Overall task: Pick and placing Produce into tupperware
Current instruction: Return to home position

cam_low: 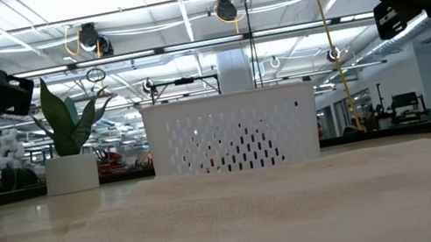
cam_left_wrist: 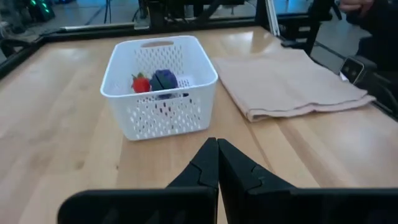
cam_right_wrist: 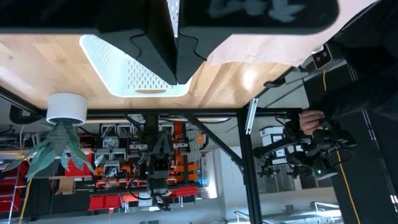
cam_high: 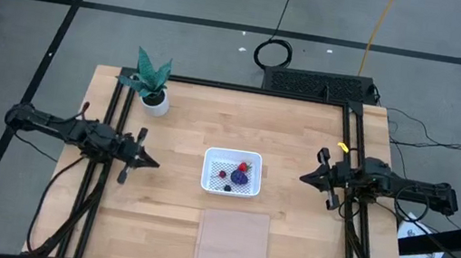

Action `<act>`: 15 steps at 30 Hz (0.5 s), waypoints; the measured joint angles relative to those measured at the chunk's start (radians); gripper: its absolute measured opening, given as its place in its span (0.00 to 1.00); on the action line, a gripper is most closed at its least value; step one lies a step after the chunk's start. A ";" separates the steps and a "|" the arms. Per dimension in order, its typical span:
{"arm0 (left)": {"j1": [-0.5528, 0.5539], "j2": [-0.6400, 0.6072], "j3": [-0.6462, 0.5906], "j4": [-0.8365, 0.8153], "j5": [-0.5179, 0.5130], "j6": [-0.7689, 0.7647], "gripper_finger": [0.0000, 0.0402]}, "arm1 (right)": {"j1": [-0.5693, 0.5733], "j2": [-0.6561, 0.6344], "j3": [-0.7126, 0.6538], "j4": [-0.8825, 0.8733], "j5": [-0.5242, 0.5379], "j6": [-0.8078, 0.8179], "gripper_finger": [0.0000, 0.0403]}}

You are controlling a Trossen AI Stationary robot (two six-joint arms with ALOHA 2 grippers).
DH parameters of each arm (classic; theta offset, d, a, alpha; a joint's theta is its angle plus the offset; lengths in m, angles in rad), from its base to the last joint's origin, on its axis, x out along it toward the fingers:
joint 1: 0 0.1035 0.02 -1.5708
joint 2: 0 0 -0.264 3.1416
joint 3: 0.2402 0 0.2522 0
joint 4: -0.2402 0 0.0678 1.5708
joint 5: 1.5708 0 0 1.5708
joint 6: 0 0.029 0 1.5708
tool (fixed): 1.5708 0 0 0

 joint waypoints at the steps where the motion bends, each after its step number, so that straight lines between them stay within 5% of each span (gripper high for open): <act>1: 0.000 0.000 0.000 0.003 0.001 -0.004 0.00 | 0.000 0.000 0.000 0.000 0.000 -0.001 0.00; 15: 0.000 0.000 0.000 0.129 -0.001 -0.052 0.00 | 0.000 0.000 0.000 0.004 -0.001 0.014 0.00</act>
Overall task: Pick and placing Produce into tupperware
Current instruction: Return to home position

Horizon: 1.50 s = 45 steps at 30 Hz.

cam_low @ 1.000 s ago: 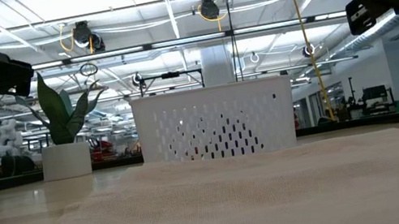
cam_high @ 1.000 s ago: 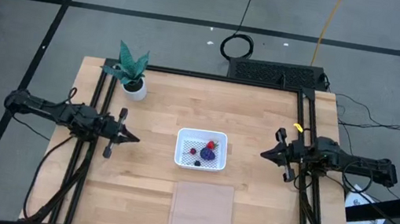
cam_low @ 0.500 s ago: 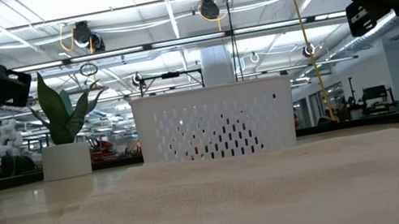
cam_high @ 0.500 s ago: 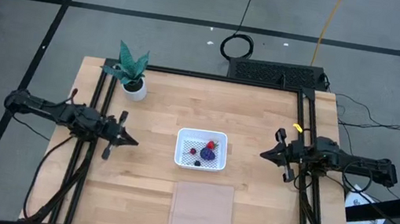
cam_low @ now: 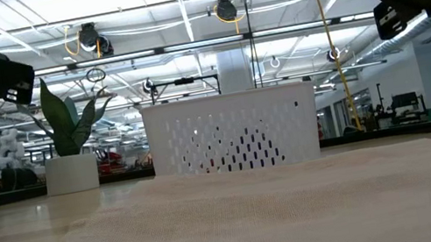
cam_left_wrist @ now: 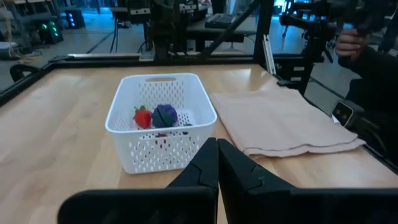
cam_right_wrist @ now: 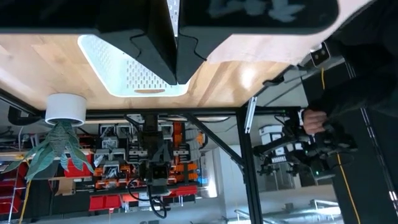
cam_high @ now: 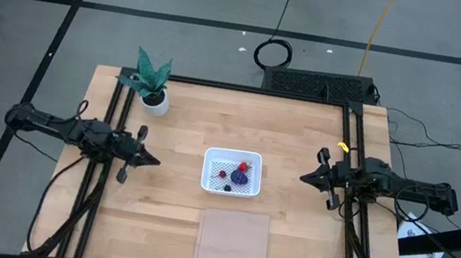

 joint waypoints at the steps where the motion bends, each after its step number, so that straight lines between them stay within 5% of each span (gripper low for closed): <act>1: 0.000 0.000 0.000 0.006 -0.001 0.000 0.00 | 0.000 0.000 0.000 0.007 0.000 0.009 0.00; 45: 0.000 0.000 0.000 0.007 -0.018 0.002 0.00 | 0.000 0.000 0.000 0.019 -0.001 0.032 0.00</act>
